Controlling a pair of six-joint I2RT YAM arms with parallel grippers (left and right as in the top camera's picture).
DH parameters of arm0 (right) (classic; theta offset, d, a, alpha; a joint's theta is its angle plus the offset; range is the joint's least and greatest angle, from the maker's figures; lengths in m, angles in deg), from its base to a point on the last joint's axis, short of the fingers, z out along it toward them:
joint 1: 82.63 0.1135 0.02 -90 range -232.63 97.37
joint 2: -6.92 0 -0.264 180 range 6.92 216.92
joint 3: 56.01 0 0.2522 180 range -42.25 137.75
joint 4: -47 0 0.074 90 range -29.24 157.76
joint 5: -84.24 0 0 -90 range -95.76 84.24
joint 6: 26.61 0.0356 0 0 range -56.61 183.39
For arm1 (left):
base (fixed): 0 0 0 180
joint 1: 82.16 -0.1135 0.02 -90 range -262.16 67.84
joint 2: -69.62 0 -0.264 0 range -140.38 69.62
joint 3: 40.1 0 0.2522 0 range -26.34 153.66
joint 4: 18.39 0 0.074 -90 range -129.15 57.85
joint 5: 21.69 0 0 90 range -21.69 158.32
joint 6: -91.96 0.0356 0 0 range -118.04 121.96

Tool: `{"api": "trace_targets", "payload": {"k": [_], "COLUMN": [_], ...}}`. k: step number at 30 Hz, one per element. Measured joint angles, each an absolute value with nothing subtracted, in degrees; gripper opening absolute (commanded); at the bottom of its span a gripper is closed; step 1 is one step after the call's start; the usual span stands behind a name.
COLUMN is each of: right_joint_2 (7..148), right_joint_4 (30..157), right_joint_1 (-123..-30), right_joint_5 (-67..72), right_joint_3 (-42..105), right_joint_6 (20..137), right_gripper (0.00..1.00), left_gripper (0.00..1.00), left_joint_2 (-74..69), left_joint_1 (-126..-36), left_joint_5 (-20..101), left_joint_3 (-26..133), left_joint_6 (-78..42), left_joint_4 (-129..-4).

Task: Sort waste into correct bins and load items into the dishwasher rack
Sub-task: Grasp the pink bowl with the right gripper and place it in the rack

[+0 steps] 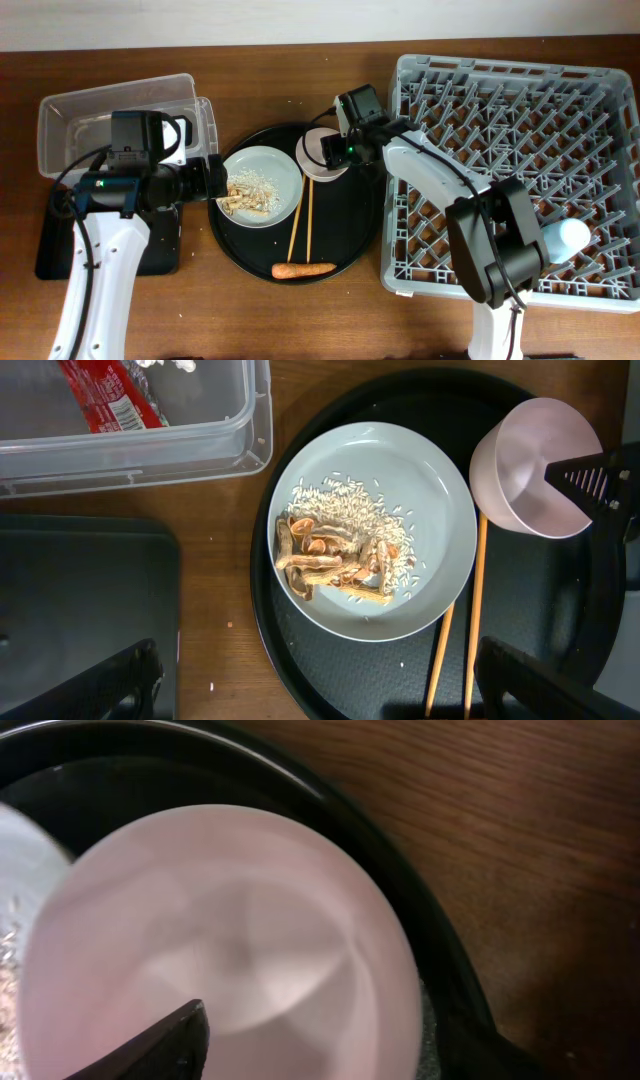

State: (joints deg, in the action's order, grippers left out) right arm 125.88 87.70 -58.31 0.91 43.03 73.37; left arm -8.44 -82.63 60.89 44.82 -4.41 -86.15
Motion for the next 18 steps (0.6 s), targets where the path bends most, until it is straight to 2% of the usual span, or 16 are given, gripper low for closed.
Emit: {"api": "trace_targets", "payload": {"k": [1,3,5,6,12,18], "right_joint_2": [126.08,126.14,126.14,126.14,125.07,102.14], "right_joint_4": [87.72,87.94,89.12,90.23,94.01,100.11], "right_joint_1": [-58.31,-58.31,-58.31,-58.31,-58.84,-67.84], "right_joint_5": [0.35,-0.20,-0.72,-0.83,-0.88,-8.79], "right_joint_3": [43.03,43.03,43.03,43.03,43.27,44.54], "right_joint_6": [73.65,74.07,74.07,74.07,74.35,69.76], "right_gripper": [0.31,0.19,0.12,0.04,0.04,0.04], "left_gripper": [0.99,0.99,0.99,0.99,0.99,0.99], "left_joint_2": [-8.44,-8.44,-8.44,-8.44,-8.44,-8.44], "left_joint_1": [-82.63,-82.63,-82.63,-82.63,-82.63,-82.63], "left_joint_5": [60.87,60.89,60.89,60.89,60.89,60.89], "left_joint_3": [44.82,44.82,44.82,44.82,44.82,44.82], "left_joint_6": [-4.41,-4.41,-4.41,-4.41,-4.41,-4.41], "left_joint_4": [-86.15,-86.19,-86.41,-86.80,-87.02,-87.02]}}
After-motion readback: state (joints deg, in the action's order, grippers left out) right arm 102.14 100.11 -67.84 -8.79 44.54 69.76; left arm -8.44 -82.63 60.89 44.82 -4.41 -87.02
